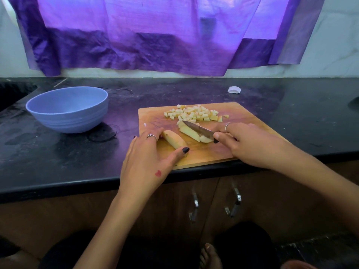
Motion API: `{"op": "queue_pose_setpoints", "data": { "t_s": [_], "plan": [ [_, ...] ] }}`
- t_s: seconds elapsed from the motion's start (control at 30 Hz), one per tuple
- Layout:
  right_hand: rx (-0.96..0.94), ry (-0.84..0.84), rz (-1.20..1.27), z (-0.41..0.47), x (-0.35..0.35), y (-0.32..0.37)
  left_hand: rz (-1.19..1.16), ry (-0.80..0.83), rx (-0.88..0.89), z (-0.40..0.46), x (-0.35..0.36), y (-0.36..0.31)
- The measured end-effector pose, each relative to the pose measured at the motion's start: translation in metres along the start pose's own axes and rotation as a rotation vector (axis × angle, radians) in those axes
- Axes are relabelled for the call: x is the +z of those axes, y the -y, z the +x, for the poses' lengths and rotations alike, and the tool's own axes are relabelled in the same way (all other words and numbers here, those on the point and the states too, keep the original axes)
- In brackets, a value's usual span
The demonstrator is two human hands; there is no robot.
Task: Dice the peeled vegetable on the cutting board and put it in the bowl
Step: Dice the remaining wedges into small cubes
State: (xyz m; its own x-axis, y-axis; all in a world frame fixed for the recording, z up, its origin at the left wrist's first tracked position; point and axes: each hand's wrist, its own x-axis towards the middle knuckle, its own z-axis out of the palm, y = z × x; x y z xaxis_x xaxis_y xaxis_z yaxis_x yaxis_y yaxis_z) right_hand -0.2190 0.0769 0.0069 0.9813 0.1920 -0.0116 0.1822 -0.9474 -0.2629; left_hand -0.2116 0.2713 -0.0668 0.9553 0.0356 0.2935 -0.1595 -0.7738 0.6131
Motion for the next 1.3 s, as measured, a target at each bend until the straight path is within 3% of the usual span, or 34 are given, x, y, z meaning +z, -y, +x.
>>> {"op": "queue_pose_setpoints", "data": {
  "t_s": [0.17,0.33,0.47,0.7,1.3],
  "plan": [
    [0.023,0.022,0.088,0.002,-0.003,-0.016,0.015,-0.003,-0.014,-0.001,0.0,-0.002],
    [-0.04,-0.115,0.263,0.002,-0.002,-0.027,-0.001,0.01,-0.001,-0.001,-0.001,0.001],
    [-0.093,-0.104,0.365,0.0,0.007,-0.012,-0.034,0.026,0.009,0.0,-0.003,0.002],
    [-0.217,-0.131,0.222,-0.005,0.021,0.023,-0.063,-0.016,0.022,-0.001,-0.002,0.001],
    [-0.139,-0.041,0.012,0.005,0.005,0.043,-0.018,-0.01,0.013,0.002,0.0,0.001]
  ]
}}
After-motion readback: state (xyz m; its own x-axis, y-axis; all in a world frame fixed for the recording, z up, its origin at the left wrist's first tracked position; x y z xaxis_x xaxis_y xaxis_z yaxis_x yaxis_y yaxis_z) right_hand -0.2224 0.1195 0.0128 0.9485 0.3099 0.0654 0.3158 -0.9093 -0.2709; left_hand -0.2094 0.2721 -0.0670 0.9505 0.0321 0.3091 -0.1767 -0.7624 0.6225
